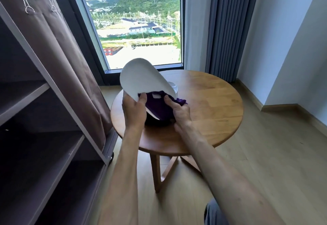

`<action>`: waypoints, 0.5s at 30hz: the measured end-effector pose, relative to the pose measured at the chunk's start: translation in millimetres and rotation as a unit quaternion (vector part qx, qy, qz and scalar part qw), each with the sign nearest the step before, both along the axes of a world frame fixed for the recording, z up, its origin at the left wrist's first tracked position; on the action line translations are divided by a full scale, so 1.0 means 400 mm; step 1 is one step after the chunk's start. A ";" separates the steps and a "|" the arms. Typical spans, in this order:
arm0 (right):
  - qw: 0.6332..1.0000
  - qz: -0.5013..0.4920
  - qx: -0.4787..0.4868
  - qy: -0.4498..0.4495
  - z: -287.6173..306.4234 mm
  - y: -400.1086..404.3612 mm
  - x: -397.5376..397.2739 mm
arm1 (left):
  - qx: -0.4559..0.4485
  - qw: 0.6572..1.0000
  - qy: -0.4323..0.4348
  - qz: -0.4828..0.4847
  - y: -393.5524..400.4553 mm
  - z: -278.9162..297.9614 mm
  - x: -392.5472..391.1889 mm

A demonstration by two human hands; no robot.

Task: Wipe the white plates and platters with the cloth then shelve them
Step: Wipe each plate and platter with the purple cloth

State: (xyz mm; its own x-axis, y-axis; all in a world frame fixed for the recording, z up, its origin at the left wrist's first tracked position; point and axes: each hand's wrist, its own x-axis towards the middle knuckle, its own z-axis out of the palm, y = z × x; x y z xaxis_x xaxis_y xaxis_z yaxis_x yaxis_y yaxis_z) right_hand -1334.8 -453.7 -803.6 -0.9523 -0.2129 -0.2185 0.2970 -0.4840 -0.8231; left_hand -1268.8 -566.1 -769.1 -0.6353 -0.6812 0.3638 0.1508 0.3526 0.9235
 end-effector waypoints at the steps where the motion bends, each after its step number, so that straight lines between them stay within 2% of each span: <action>1: 1.000 0.005 0.018 0.018 0.003 0.000 -0.003 | -0.016 1.000 -0.005 -0.013 -0.012 0.017 0.008; 6: 0.979 -0.009 0.146 0.140 0.048 0.013 -0.031 | 0.011 0.997 -0.001 -0.081 -0.040 0.059 0.044; 8: 0.955 -0.017 0.205 0.215 0.067 0.010 -0.032 | 0.042 0.990 -0.010 -0.133 -0.036 0.055 0.055; 12: 0.902 -0.008 0.260 0.345 0.122 -0.021 -0.016 | 0.037 0.979 -0.024 -0.202 -0.001 0.033 0.054; 15: 0.870 0.006 0.303 0.388 0.167 -0.032 -0.008 | 0.116 0.958 0.001 -0.263 0.018 0.008 0.045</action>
State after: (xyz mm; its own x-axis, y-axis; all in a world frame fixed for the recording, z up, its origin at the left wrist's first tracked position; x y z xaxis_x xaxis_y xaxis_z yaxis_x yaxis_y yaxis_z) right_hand -1338.1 -466.3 -736.9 -0.8614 -0.2941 0.4140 -0.4605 0.1088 -0.8810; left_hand -1250.6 -558.9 -766.1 -0.9123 -0.3292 0.2434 0.2534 0.0129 0.9673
